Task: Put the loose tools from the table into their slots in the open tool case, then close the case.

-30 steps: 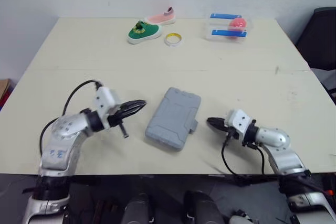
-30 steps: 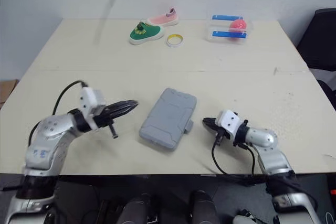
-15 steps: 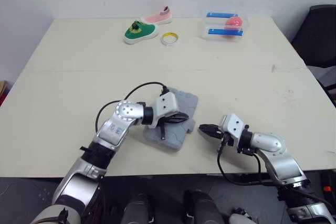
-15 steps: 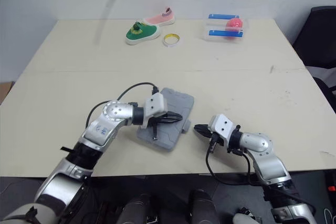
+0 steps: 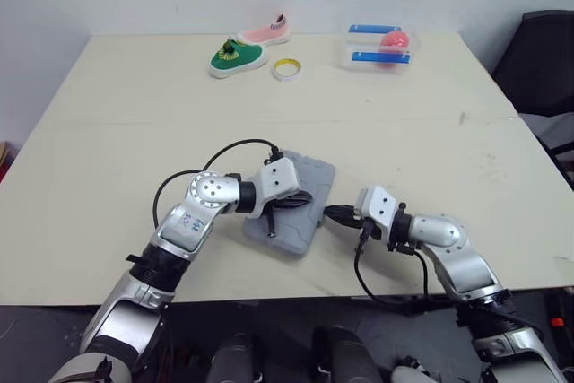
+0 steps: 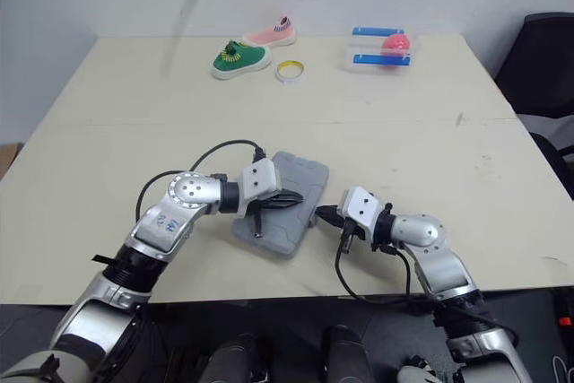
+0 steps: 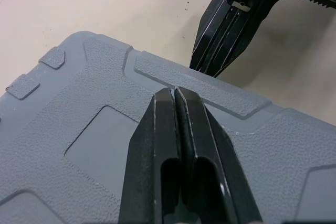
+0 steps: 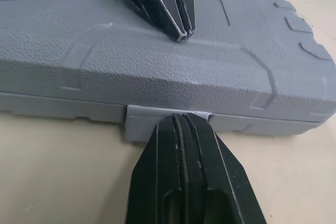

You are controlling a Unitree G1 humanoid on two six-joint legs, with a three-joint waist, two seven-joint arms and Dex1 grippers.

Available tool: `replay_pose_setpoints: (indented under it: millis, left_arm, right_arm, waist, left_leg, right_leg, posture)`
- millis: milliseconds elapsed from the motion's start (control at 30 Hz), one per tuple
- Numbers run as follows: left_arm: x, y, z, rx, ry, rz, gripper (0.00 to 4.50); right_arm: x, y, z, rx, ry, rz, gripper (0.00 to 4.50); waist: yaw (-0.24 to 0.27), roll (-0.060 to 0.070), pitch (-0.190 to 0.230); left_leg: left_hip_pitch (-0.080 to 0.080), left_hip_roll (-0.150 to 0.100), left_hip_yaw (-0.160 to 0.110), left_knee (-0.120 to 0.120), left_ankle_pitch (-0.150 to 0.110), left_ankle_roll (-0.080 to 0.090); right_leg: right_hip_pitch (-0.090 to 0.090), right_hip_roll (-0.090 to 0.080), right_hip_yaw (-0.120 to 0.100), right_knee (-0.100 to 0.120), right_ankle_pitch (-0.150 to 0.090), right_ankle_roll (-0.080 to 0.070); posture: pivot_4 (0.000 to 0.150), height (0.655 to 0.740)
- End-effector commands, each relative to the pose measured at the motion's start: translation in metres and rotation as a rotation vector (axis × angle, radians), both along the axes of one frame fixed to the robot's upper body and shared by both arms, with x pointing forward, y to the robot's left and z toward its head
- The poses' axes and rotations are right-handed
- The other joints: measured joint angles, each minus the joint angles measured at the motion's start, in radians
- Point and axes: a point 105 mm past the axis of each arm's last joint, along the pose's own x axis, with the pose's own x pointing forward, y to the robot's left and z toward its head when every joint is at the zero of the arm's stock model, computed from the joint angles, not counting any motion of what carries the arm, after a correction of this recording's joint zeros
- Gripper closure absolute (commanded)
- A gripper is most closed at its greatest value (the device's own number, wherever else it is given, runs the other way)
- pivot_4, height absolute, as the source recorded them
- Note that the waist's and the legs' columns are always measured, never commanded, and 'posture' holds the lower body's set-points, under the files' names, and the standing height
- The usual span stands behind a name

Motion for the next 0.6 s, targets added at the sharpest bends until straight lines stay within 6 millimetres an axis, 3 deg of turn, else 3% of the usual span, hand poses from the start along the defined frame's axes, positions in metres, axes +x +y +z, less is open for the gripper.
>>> replay_pose_setpoints:
  millis: [33,333,600]
  left_arm:
    - [-0.003,0.013,-0.045,0.107,0.143,0.062,4.45]
    - [-0.005,0.015,-0.053,0.105,0.177,0.068,4.45]
    - [-0.010,0.020,-0.067,0.106,0.216,0.061,4.45]
  right_arm:
    - [-0.001,0.015,0.001,0.005,0.005,0.049,4.50]
    - [-0.001,0.035,0.009,0.076,0.014,0.113,4.50]
    - [0.007,0.030,-0.008,0.004,0.046,0.143,4.50]
  waist:
    - [-0.002,0.000,0.000]
    - [-0.009,0.001,-0.001]
    - [-0.019,0.000,-0.008]
  left_leg:
    - [0.000,0.000,0.000,0.000,0.000,0.000]
    - [0.001,0.002,0.001,0.000,0.000,-0.001]
    - [0.006,0.005,0.002,-0.001,-0.001,-0.004]
  right_leg:
    - [0.000,0.000,0.000,0.000,0.000,0.000]
    - [0.000,0.001,0.002,0.000,0.000,0.000]
    - [0.003,0.004,0.002,0.001,-0.001,-0.001]
  posture:
    - [0.150,0.7400]
    - [0.150,0.7400]
    - [0.150,0.7400]
